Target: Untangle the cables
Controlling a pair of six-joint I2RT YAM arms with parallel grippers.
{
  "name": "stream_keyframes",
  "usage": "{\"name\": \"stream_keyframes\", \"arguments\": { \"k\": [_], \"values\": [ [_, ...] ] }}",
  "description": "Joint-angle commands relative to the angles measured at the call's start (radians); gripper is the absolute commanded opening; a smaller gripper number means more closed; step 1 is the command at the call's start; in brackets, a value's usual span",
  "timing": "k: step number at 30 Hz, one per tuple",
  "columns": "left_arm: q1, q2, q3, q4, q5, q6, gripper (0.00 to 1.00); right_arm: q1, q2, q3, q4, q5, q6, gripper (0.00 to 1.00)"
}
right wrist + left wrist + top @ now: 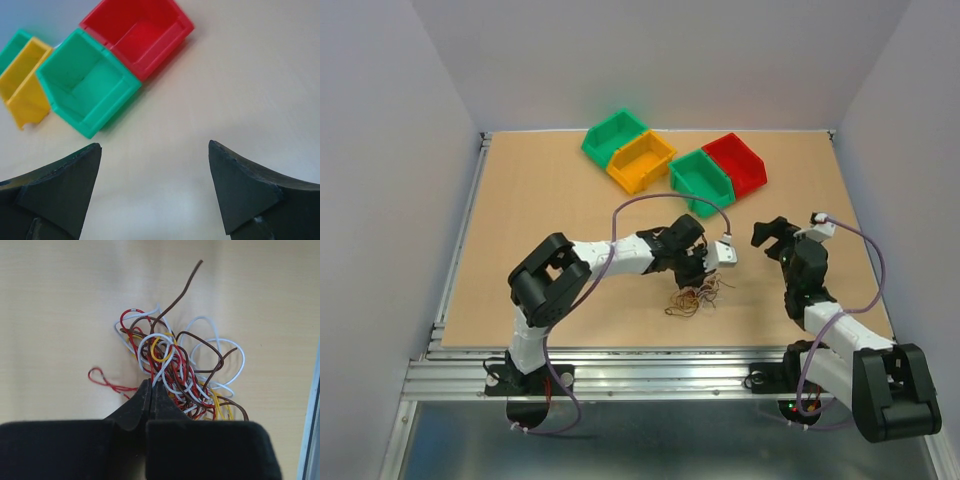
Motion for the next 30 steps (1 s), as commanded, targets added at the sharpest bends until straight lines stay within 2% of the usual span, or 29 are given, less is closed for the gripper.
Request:
{"name": "stream_keyframes", "arguments": {
  "k": [1, 3, 5, 10, 12, 19, 23, 30],
  "values": [
    [0.066, -0.168, -0.065, 0.051, 0.022, 0.003, 0.00, 0.000, -0.028, -0.007, 0.057, -0.333, 0.015, 0.88],
    [0.144, -0.217, -0.080, 0.078, 0.093, -0.009, 0.00, -0.002, -0.034, -0.008, 0.057, -0.470, 0.023, 0.84],
    [0.220, -0.246, -0.102, 0.110, 0.182, -0.032, 0.00, 0.000, -0.040, -0.016, 0.057, -0.523, 0.032, 0.84],
    [0.284, -0.338, -0.165, 0.188, 0.224, -0.049, 0.00, 0.000, -0.043, -0.028, 0.100, -0.727, 0.056, 0.82],
    [0.290, -0.363, -0.188, 0.217, 0.219, -0.063, 0.00, 0.000, -0.028, -0.042, 0.190, -0.820, 0.093, 0.81],
    [0.295, -0.362, -0.185, 0.223, 0.260, -0.076, 0.00, 0.053, 0.047, -0.051, 0.384, -0.938, 0.133, 0.79],
    [0.295, -0.354, -0.180, 0.220, 0.276, -0.078, 0.00, 0.120, 0.084, -0.039, 0.427, -0.907, 0.132, 0.82],
    [0.293, -0.349, -0.174, 0.193, 0.351, -0.058, 0.00, 0.189, 0.202, -0.004, 0.505, -0.865, 0.127, 0.75]
  ]
}}
